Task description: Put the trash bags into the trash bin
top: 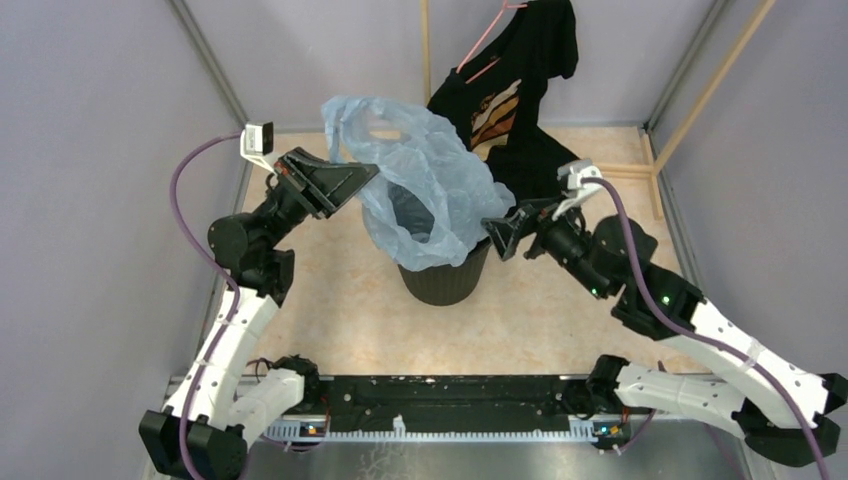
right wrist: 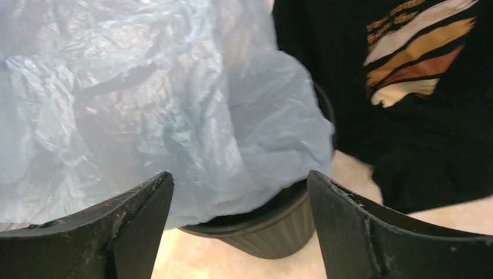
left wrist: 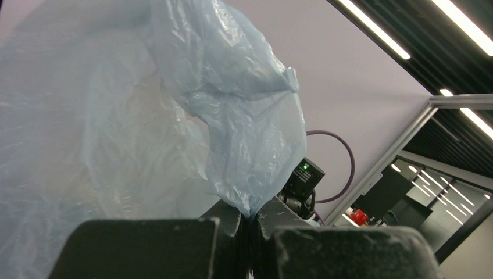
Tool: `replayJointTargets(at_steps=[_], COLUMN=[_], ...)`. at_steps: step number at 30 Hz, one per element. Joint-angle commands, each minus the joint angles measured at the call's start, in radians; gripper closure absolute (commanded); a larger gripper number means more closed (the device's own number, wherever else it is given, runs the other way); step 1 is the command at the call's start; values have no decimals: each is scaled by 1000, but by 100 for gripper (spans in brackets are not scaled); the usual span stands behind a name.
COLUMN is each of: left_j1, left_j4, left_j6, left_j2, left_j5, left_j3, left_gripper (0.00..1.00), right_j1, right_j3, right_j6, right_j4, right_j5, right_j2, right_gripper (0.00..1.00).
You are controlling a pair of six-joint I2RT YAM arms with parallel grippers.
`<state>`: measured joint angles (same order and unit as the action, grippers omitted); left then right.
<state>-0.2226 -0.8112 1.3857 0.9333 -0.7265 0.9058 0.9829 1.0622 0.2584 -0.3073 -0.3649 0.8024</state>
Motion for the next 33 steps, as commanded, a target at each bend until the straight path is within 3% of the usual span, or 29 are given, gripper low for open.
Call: replayJointTargets(at_steps=[1,4,9,15,18,24,33], left_j1=[15,17,16,16,16,16,16], left_j4=[58,122,175,637,778,930,990], left_j6=[3,-30,-75,-444,-581,-715,-816], left_j2=[-22,-40,-47,-104,-121,-108,-117], left_j5=[-16,-11,-41,-26,0,-33,-15], left_j3=[-43,-46,-52,103,141,151,175], left_gripper=[100,100,100,100,100,100,100], right_j1=[-141,-144,-145,-145,-144,-145,-192], right_j3=[47,109,133,127,165,330,546], right_j6=[106,108,33,-33,-42,-50,-98], right_j4=[84,45,-2,-118,-212,-283,-276], right_j5=[350,427,379,385,383,353,271], right_j2=[114,230,353,451,451,352,481], right_gripper=[20,27,30,30,30,17,7])
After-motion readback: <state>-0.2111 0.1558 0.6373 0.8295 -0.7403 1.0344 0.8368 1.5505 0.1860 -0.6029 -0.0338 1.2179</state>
